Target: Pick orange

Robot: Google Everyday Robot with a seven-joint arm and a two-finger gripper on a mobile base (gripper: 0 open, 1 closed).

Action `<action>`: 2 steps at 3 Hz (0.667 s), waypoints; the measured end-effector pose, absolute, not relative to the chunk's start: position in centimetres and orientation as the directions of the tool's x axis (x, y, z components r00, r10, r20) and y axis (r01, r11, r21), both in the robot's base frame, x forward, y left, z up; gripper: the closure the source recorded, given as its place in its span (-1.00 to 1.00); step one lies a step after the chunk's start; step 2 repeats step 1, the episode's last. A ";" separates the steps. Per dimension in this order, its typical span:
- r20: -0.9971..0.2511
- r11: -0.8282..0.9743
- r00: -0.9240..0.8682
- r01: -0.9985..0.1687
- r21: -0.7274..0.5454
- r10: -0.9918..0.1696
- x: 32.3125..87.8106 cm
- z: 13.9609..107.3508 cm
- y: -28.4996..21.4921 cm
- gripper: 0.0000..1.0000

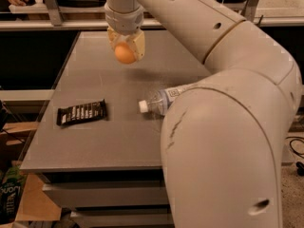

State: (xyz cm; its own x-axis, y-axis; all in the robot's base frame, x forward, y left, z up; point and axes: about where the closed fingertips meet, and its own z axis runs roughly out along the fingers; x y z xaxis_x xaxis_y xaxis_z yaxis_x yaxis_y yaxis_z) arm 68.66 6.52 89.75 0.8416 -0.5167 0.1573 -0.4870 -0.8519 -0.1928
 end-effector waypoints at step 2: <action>0.157 -0.858 0.850 -0.471 -0.203 -0.503 68.9 90.4 6.8 1.00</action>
Offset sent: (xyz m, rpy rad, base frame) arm 0.0000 0.0000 0.0000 0.0000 0.0000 0.0000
